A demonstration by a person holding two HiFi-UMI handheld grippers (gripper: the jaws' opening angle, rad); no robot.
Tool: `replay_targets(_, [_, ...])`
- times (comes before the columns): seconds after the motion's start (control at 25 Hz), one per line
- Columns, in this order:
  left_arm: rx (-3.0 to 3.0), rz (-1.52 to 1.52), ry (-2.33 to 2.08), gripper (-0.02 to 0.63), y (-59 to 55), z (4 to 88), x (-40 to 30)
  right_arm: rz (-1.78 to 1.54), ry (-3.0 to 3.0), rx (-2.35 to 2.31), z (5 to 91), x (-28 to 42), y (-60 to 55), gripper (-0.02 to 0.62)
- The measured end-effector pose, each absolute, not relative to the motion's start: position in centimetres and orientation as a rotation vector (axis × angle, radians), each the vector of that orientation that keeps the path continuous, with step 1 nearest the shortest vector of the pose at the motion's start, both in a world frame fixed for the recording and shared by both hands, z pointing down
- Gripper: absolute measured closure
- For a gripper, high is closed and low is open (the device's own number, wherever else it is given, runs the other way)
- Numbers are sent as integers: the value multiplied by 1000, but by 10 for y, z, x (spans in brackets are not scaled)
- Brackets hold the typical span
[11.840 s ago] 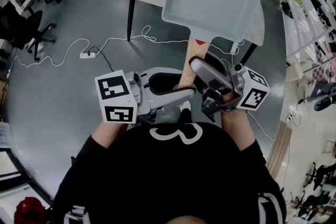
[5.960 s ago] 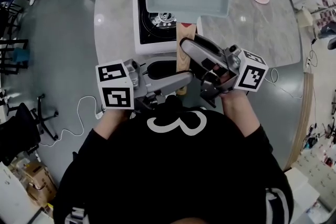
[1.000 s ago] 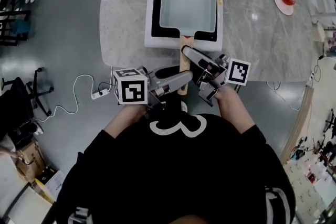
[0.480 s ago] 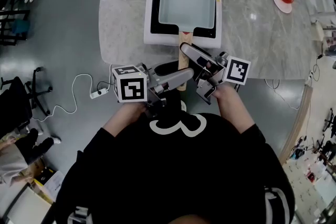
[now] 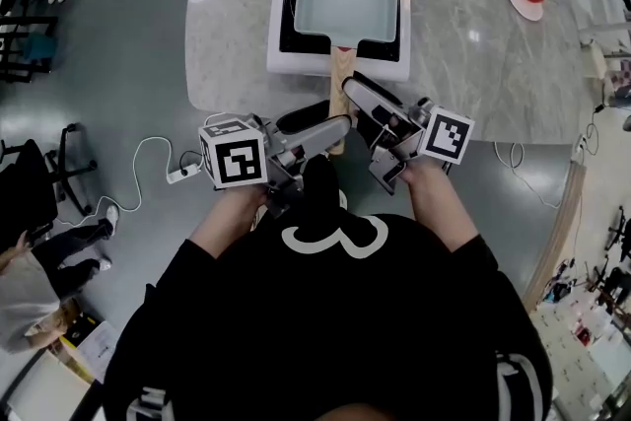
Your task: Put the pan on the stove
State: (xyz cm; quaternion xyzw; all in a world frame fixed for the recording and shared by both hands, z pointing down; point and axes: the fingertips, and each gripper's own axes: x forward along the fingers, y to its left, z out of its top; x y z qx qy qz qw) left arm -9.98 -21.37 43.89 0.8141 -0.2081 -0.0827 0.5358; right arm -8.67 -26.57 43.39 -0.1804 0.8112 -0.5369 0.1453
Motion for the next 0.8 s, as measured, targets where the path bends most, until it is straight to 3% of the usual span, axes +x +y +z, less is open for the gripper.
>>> replay_targets(0.52, [2086, -189, -743, 357, -190, 412, -131, -1337, 2445, -559, 380, -70, -223, 378])
replay_targets(0.68, [2170, -211, -777, 392, -178, 390, -132, -1182, 2571, -574, 357, -66, -203, 497])
replay_targets(0.8, [2252, -187, -808, 427, -164, 370, -128, -1020, 2695, -604, 342, -63, -185, 534])
